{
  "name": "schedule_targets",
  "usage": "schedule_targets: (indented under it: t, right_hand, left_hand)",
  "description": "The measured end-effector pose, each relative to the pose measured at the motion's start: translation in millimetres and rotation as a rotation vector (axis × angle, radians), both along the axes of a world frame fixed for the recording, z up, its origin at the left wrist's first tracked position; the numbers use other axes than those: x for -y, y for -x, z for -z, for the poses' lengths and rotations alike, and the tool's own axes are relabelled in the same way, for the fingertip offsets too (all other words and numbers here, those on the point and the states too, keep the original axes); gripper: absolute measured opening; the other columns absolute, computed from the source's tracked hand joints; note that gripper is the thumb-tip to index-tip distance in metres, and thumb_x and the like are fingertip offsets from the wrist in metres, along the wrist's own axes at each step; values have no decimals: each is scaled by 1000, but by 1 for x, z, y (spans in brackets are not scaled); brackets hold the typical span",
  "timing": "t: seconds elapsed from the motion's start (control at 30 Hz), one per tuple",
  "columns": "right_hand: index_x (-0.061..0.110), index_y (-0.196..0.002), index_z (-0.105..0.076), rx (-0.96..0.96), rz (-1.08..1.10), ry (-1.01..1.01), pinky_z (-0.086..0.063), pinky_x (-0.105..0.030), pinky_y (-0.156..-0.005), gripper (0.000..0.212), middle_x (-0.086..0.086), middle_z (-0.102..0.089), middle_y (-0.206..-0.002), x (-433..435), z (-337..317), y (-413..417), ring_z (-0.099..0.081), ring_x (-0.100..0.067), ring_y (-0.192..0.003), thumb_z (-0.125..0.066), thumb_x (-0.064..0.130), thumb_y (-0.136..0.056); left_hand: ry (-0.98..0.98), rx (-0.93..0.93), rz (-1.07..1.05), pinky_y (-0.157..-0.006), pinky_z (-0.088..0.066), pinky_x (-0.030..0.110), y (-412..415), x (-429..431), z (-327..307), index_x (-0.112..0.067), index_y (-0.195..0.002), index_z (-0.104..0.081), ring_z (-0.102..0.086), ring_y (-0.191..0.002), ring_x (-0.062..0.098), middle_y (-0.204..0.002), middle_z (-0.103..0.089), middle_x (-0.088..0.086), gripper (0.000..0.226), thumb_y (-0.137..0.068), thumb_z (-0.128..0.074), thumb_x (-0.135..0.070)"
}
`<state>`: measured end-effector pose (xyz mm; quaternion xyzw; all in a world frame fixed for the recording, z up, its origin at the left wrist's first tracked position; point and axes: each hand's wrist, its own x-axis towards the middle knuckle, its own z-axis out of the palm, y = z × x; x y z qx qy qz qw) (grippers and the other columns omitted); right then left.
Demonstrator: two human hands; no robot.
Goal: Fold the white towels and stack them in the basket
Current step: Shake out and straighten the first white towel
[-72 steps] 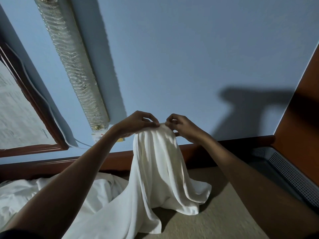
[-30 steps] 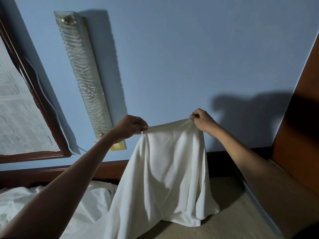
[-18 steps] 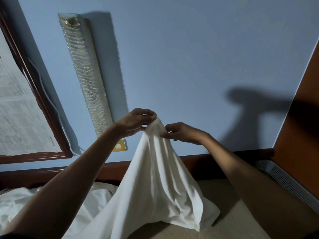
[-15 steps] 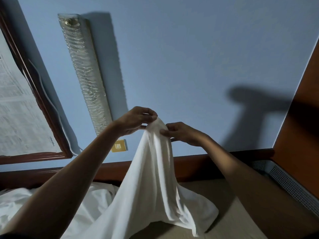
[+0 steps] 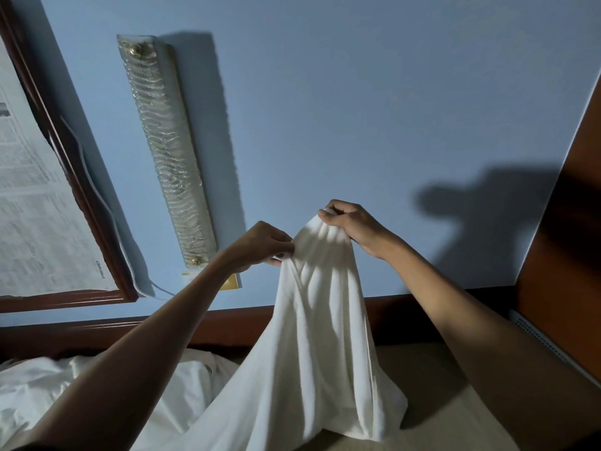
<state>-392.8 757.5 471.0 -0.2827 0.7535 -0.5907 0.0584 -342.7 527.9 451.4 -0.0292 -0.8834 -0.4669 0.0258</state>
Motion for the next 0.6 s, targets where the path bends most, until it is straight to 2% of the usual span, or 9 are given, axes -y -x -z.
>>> schedule_targets:
  t: [0.1, 0.27, 0.37, 0.47, 0.53, 0.6]
  right_hand:
    - [6, -82, -51, -25, 51, 14, -23, -28, -64, 32, -1, -36, -77, -13, -5, 7, -33, -14, -71, -66, 30, -96]
    - [15, -79, -47, -49, 193, 74, -20, -32, -64, 30, -4, -33, -78, -32, -8, 22, -28, -18, -75, -66, 28, -96]
    - [22, -68, -36, -51, 342, 117, -19, -31, -59, 41, 4, -30, -67, -46, -4, 32, -27, -12, -62, -65, 26, -97]
    - [22, -67, -36, -19, 500, 163, -20, -31, -56, 42, 6, -31, -64, -59, 6, 44, -27, -10, -56, -65, 27, -97]
    - [20, -68, -38, -4, 516, 87, -21, -32, -55, 40, 4, -33, -64, -64, 15, 50, -30, -14, -59, -64, 28, -97]
    - [15, -79, -51, -41, 461, -138, -30, -30, -57, 25, 2, -45, -71, -63, 20, 51, -42, -15, -66, -66, 26, -96]
  left_hand:
    - [-16, 20, -3, -77, -63, 29, 3, 7, 0, 13, -92, -71, -61, -78, 19, -79, -63, 15, 18, -84, -67, -2]
    - [-11, 49, 3, -75, -62, 28, 1, 14, 2, 1, -93, -80, -71, -83, 20, -93, -74, 27, 13, -88, -68, -1]
    - [42, 59, -4, -75, -63, 28, 2, 21, 5, -5, -92, -81, -73, -82, 19, -92, -76, 21, 14, -91, -68, -1]
    - [65, 85, 10, -74, -61, 26, 1, 27, 5, -6, -98, -80, -73, -85, 18, -97, -77, 17, 13, -94, -68, -3]
    - [24, 131, 52, -75, -59, 25, 2, 25, 2, -3, -102, -77, -70, -86, 15, -98, -76, 14, 15, -96, -63, 0]
    - [-59, 176, 113, -76, -54, 26, 3, 18, -3, -5, -96, -73, -65, -83, 12, -89, -70, 7, 20, -97, -56, 6]
